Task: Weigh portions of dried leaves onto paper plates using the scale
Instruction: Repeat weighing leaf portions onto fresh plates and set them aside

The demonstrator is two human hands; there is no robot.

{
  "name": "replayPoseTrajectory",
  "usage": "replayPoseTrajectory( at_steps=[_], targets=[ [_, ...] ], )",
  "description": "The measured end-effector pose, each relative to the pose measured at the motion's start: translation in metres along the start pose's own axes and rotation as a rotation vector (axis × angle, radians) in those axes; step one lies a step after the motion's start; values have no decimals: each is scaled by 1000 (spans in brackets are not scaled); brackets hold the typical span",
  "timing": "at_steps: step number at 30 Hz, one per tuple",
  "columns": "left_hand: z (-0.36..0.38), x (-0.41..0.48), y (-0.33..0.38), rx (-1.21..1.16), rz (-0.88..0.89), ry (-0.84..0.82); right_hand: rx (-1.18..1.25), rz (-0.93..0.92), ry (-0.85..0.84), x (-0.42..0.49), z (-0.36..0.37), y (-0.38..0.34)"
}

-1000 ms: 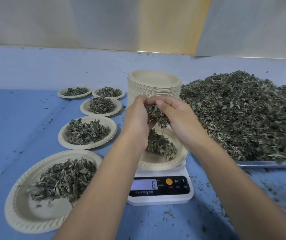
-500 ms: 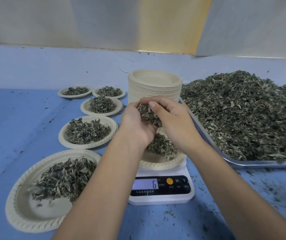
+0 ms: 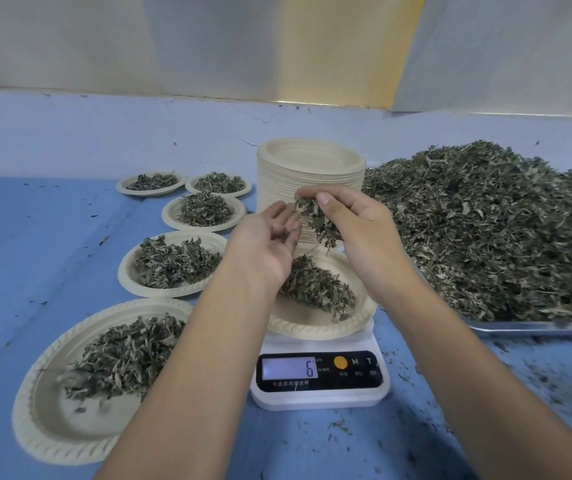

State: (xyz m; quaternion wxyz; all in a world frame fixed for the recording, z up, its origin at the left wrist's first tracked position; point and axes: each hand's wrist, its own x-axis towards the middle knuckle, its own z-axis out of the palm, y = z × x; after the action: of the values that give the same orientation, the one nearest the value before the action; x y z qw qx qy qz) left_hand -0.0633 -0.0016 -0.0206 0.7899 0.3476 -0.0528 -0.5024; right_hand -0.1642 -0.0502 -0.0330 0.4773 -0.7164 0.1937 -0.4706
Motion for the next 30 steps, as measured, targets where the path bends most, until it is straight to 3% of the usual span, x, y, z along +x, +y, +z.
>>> replayPoseTrajectory(
  at_steps=[7, 14, 23, 30],
  targets=[
    [-12, 10, 15, -66, 129, 110, -297, 51, 8, -2, -7, 7],
    [-13, 10, 17, -83, 149, 117, -532, 74, -144, -3, -4, 14],
    [-13, 10, 17, -100, 131, 96, -140, 118, -125, -5, -6, 2],
    [-8, 5, 10, -98, 22, 15, -48, 37, -178, -6, -2, -3]
  ],
)
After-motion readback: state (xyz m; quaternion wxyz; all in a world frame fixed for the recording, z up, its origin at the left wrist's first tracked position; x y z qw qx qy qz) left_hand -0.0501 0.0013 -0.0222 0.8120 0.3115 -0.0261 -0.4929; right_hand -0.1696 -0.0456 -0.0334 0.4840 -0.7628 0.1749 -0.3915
